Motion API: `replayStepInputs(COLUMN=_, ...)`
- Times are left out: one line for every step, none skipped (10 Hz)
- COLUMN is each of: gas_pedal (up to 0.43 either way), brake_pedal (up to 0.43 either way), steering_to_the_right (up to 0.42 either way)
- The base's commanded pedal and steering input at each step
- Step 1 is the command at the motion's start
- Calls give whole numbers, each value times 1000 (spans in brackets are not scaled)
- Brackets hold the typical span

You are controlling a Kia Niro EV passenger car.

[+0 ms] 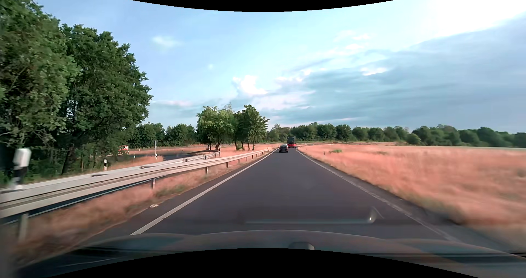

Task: Follow the waypoints while adhering to traffic rules and regulations

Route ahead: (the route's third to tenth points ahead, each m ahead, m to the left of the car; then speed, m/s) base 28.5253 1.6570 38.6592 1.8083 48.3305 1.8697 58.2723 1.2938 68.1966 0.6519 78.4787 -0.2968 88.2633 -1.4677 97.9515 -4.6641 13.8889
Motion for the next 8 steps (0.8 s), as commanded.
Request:
replayStepInputs(gas_pedal=240, brake_pedal=0, steering_to_the_right=-3)
replayStepInputs(gas_pedal=240, brake_pedal=0, steering_to_the_right=-3)
replayStepInputs(gas_pedal=220, brake_pedal=0, steering_to_the_right=-3)
replayStepInputs(gas_pedal=197, brake_pedal=0, steering_to_the_right=-3)
replayStepInputs(gas_pedal=189, brake_pedal=0, steering_to_the_right=-3)
replayStepInputs(gas_pedal=157, brake_pedal=0, steering_to_the_right=-3)
replayStepInputs(gas_pedal=130, brake_pedal=0, steering_to_the_right=-3)
replayStepInputs(gas_pedal=118, brake_pedal=0, steering_to_the_right=-3)
